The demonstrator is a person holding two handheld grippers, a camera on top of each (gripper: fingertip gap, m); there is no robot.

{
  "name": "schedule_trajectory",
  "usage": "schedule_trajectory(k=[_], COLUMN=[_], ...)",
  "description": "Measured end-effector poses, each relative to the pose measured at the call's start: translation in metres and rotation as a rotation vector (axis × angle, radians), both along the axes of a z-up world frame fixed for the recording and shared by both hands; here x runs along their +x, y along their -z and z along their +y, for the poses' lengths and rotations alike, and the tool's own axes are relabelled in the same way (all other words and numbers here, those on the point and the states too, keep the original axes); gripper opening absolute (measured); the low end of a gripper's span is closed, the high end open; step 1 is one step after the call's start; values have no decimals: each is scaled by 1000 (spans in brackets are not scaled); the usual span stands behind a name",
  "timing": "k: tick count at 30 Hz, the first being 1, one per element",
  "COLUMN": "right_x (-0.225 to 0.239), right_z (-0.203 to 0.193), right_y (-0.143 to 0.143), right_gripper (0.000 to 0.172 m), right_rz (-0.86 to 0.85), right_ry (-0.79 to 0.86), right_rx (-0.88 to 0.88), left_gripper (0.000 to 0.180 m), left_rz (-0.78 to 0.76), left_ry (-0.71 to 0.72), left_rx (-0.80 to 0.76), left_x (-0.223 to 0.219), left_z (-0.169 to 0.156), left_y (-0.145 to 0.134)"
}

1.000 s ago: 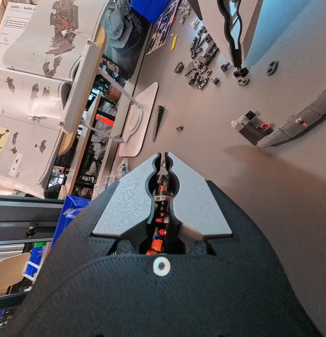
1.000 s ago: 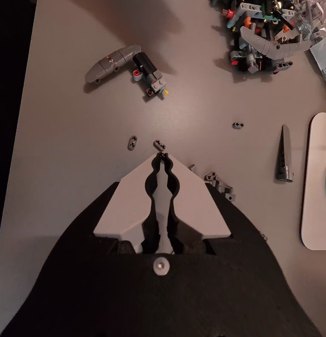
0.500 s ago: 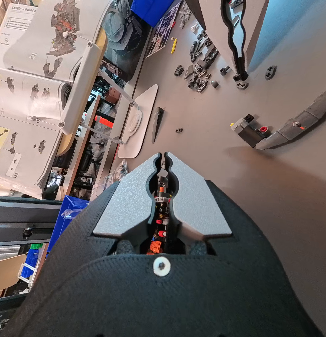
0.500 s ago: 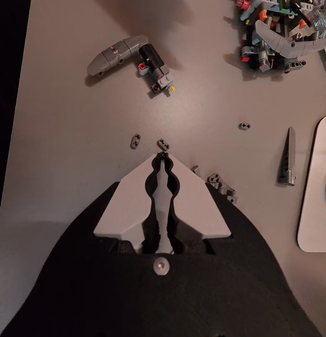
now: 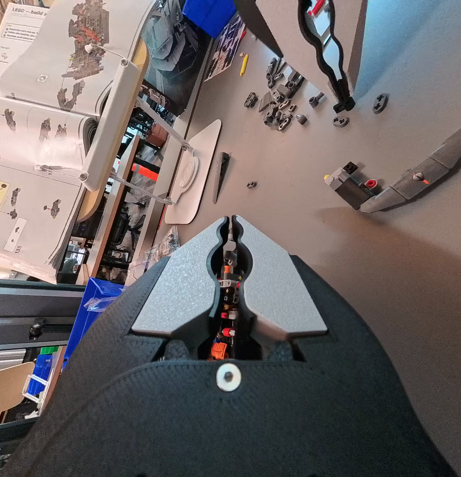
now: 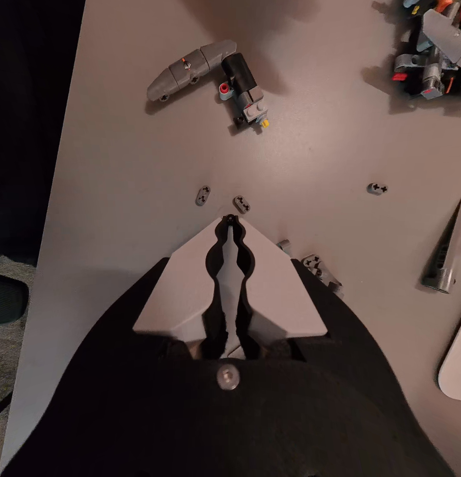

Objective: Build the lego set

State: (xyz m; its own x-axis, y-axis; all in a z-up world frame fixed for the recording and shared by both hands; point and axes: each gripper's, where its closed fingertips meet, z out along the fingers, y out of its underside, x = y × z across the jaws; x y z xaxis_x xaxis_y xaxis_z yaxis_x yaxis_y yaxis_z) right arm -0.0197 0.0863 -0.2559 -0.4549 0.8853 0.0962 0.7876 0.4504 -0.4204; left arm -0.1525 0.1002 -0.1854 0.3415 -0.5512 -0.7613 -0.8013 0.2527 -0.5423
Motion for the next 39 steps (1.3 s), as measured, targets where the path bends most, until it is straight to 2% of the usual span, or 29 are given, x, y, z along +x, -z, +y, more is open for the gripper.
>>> schedule_trajectory(k=[15, 25, 39], right_x=[1, 1, 1], right_z=[0, -1, 0], right_y=[1, 2, 3], right_gripper=[2, 1, 2], right_rz=[-89, -206, -116], right_ry=[-75, -152, -86], right_rx=[-48, -36, -63], left_gripper=[0, 0, 0], left_rz=[-3, -6, -3], left_ry=[7, 12, 21], left_rx=[-2, -2, -12], left_x=[0, 3, 5], left_z=[0, -1, -1], left_y=[-1, -1, 1])
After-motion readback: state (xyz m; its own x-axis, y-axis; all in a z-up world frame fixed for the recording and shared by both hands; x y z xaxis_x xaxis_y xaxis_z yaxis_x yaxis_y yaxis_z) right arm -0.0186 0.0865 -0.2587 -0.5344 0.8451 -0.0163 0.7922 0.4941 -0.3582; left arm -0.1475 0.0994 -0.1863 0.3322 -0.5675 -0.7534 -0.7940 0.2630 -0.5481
